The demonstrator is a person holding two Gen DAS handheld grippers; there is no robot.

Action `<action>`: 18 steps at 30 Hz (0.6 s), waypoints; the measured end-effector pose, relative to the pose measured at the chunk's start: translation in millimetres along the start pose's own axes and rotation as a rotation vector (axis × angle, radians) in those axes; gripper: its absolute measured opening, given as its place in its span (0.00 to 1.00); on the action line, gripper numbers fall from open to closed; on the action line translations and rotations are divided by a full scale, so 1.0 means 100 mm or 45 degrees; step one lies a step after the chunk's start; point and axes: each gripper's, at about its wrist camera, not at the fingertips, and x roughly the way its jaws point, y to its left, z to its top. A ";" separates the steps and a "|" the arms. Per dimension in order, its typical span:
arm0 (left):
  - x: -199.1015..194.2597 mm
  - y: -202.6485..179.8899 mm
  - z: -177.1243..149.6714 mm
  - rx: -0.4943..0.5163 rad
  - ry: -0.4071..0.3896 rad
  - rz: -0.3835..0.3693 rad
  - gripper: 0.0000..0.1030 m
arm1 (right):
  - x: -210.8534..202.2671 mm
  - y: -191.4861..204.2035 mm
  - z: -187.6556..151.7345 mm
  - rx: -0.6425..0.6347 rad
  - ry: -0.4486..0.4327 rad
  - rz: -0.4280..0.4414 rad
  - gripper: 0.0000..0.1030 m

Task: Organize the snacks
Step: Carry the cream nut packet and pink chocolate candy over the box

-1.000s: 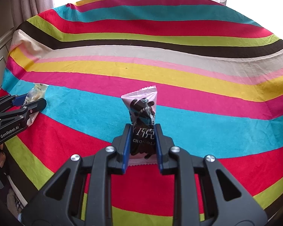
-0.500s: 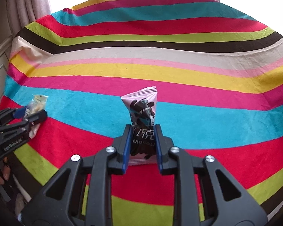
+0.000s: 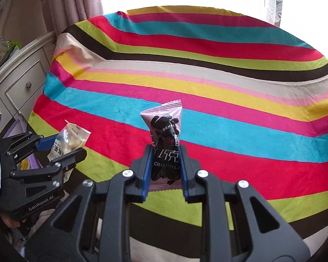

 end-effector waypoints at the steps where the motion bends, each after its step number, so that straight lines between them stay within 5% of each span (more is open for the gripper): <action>1: -0.06 0.01 -0.02 -0.004 -0.007 0.002 0.42 | -0.03 0.05 0.00 -0.019 -0.003 0.007 0.26; 18: -0.81 0.23 -0.27 0.014 -0.122 -0.014 0.42 | -0.37 0.64 -0.01 -0.193 -0.041 0.089 0.26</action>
